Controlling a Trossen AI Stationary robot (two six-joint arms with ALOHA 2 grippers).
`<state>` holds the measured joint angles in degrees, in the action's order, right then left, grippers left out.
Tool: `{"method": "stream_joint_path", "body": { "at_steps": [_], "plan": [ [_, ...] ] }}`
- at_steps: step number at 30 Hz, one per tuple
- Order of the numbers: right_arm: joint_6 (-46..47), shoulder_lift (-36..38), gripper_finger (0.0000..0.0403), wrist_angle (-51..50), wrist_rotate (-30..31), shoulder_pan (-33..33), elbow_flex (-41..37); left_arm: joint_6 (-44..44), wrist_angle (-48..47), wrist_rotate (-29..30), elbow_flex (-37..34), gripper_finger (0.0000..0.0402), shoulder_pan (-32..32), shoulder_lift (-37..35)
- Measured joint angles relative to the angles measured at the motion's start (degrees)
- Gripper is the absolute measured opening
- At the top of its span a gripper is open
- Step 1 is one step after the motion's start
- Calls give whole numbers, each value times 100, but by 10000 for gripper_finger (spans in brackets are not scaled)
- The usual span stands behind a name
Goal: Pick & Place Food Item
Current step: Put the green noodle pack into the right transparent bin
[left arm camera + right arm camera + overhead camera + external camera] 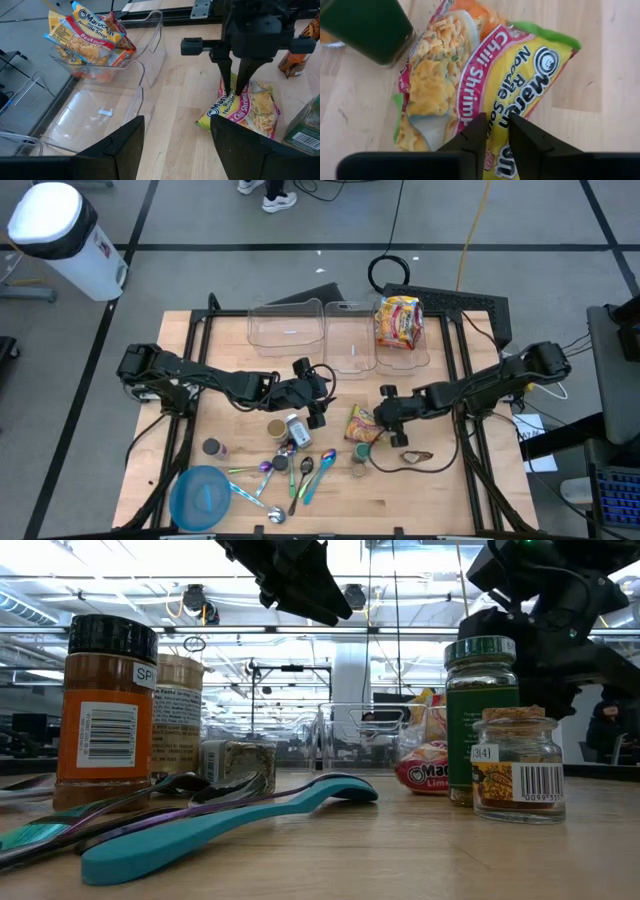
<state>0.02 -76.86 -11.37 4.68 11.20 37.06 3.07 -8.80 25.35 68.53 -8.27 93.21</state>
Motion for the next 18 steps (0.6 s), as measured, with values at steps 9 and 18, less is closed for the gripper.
{"method": "stream_joint_path", "body": {
  "at_steps": [9,18],
  "plan": [
    [-208,869,3,14,-1,-2,0,-2,-1,-1,0,234,0,0],
    [310,773,70,33,-19,0,0,0,0,-1,0,235,0,0]
  ]
}}
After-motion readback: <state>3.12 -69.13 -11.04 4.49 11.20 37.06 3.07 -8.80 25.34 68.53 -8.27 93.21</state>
